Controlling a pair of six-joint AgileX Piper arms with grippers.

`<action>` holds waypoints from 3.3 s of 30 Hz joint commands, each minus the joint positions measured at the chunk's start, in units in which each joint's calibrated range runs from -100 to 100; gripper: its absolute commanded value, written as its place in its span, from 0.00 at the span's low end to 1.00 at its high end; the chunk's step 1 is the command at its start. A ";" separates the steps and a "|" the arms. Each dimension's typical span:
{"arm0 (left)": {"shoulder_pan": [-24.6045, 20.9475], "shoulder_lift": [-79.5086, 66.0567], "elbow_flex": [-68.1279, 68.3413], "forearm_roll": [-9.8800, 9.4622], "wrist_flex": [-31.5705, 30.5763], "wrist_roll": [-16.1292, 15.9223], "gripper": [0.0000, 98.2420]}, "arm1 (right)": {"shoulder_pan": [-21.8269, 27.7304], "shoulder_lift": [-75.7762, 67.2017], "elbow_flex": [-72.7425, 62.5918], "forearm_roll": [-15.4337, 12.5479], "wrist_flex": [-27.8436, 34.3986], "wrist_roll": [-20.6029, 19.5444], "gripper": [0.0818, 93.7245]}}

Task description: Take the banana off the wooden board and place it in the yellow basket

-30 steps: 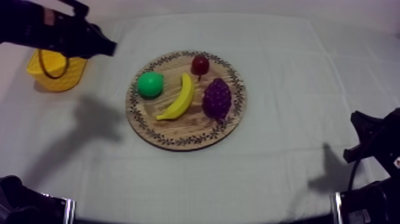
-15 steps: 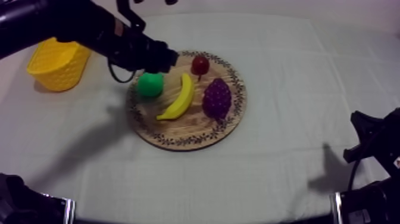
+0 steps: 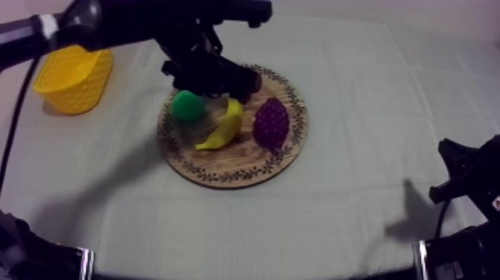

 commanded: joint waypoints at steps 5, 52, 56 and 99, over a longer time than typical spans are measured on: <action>-0.49 8.05 -6.25 1.14 1.57 -0.55 0.81 | -0.05 -0.03 0.02 0.00 0.02 -0.01 0.00; -1.41 -14.65 -7.83 -6.38 16.65 2.08 0.15 | -0.05 -0.03 0.02 0.00 0.02 0.02 0.00; -5.76 -22.75 -4.42 -8.14 16.70 0.63 0.13 | -0.05 -0.03 0.02 0.00 0.02 0.00 0.00; -35.19 -6.62 -7.33 -6.65 4.45 -12.17 0.47 | -0.05 -0.03 0.02 0.00 0.02 0.00 0.00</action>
